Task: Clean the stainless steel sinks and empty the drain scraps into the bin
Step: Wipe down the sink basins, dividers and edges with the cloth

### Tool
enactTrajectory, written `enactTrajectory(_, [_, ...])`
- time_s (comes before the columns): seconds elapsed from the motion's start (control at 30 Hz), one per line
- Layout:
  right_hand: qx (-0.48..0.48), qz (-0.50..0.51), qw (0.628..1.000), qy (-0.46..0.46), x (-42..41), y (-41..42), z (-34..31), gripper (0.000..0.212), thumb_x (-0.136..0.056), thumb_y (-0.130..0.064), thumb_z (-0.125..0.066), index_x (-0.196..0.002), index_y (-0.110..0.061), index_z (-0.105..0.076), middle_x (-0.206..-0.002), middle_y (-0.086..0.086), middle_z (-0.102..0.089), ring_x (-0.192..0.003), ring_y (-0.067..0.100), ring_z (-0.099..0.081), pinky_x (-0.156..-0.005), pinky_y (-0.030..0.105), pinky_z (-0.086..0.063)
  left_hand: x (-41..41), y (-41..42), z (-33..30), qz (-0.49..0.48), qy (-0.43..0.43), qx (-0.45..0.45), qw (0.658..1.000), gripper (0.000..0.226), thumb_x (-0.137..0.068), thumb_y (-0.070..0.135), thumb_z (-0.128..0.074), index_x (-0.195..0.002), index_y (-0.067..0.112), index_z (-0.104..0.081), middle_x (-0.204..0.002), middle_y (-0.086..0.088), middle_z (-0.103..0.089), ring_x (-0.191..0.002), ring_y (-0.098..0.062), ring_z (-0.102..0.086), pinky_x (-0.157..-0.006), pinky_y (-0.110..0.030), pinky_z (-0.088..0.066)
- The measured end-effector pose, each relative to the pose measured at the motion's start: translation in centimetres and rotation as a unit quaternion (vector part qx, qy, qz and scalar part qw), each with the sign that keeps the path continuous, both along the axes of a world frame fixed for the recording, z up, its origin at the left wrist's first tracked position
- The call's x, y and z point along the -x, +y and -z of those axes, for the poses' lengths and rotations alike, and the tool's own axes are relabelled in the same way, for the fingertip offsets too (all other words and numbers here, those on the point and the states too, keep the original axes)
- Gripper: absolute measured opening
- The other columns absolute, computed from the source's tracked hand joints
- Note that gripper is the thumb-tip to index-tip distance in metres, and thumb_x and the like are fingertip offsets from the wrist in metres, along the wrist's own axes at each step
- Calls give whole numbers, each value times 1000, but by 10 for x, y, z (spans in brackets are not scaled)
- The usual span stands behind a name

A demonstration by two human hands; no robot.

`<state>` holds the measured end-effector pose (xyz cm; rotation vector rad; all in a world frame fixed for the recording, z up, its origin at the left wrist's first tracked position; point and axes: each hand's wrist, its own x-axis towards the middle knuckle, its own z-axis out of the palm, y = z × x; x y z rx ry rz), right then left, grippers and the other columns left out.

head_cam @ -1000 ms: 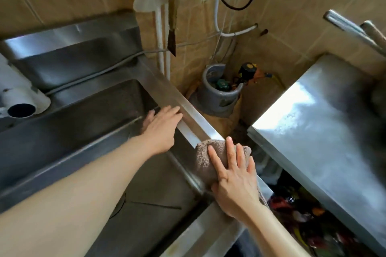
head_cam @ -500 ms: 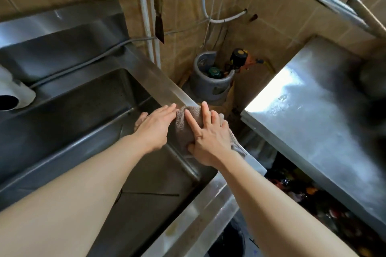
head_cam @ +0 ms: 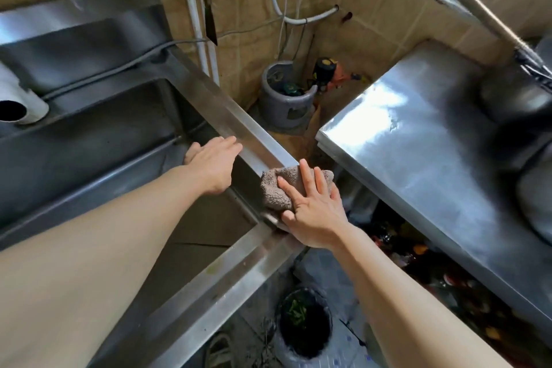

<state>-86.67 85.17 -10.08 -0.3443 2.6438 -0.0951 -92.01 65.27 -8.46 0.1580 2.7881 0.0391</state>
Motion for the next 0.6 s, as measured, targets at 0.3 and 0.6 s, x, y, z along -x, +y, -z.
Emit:
enactTrajectory(0.3, [2, -35, 999, 11, -11, 21, 2, 63, -96, -58, -24, -151, -39, -1, -156, 5, 28, -141, 33, 27, -115, 55, 13, -110, -3, -9, -62, -66, -62, 994, 62, -97, 29, -42, -152, 24, -16, -159, 5, -13, -146, -14, -12, -114, -46, -20])
enactTrajectory(0.6, [26, -195, 978, 72, -32, 29, 13, 73, -86, -68, -12, -151, -36, -7, -161, 4, 4, -147, 27, 11, -111, 49, 20, -206, -2, -7, -168, -96, -83, 977, 76, -81, 67, -53, -141, 25, -35, -146, 8, -38, -134, -15, -33, -103, -45, -27])
